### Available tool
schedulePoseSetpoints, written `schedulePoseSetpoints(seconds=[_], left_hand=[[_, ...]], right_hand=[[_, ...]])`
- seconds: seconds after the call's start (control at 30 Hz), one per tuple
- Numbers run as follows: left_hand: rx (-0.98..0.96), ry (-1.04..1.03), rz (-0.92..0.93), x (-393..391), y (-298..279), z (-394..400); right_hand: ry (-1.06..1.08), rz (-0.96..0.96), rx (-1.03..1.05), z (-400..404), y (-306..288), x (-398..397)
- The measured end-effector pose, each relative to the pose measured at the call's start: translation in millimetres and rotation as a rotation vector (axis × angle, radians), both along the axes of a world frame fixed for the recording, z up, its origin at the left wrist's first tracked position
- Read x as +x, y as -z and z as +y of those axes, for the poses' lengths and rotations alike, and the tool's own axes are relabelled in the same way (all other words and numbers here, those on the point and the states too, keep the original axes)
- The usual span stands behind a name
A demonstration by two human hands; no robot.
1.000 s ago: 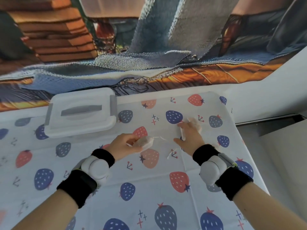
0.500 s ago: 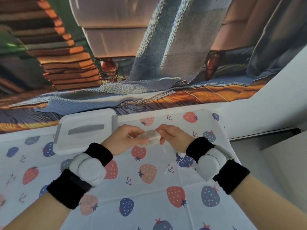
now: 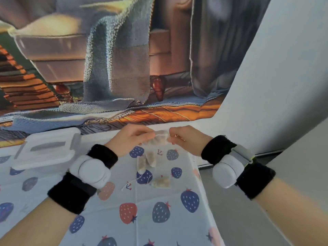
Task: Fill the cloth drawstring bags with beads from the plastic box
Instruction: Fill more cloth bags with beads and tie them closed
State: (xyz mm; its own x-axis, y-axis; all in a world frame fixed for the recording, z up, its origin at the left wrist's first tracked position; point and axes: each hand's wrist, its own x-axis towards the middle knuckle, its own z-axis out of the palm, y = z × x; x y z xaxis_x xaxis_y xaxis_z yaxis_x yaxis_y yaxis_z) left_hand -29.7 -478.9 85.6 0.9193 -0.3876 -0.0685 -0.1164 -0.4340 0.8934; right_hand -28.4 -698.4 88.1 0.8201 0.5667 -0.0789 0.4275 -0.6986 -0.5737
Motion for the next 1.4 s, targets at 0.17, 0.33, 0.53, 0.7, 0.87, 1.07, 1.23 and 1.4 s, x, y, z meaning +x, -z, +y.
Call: schedulePoseSetpoints(seconds=[0.17,0.33,0.53,0.7,0.87,1.07,1.23,1.4], left_hand=[[-0.053,0.025,-0.008,-20.3,-13.7,-110.6],[-0.017,0.142,-0.049,-24.3,-41.7,-203.2],[-0.007,0.273,-0.085,-4.0,-64.1,-276.9],[0.050,0.361,-0.150,23.5,-66.5,-323.4],[0.039,0.402,-0.225,54.0,-58.7,-373.6],[-0.025,0.442,-0.170,80.8,-52.8,-427.1],[0.007,0.520,-0.092,82.5,-43.4,-470.9],[0.060,0.552,-0.013,74.1,-35.9,-503.1]], right_hand=[[0.148,-0.207,0.000,-108.4,-18.4,-26.5],[0.271,-0.195,0.057,-202.6,-41.9,-48.5],[0.366,-0.091,0.265,-276.5,-59.5,-54.3],[0.446,-0.047,0.276,-318.2,-58.8,-51.3],[0.521,-0.070,0.155,-360.3,-66.4,-32.2],[0.573,-0.092,0.117,-408.1,-65.2,-16.4],[0.584,-0.057,0.059,-451.8,-56.9,-13.1],[0.538,-0.077,0.001,-481.3,-49.6,-17.7]])
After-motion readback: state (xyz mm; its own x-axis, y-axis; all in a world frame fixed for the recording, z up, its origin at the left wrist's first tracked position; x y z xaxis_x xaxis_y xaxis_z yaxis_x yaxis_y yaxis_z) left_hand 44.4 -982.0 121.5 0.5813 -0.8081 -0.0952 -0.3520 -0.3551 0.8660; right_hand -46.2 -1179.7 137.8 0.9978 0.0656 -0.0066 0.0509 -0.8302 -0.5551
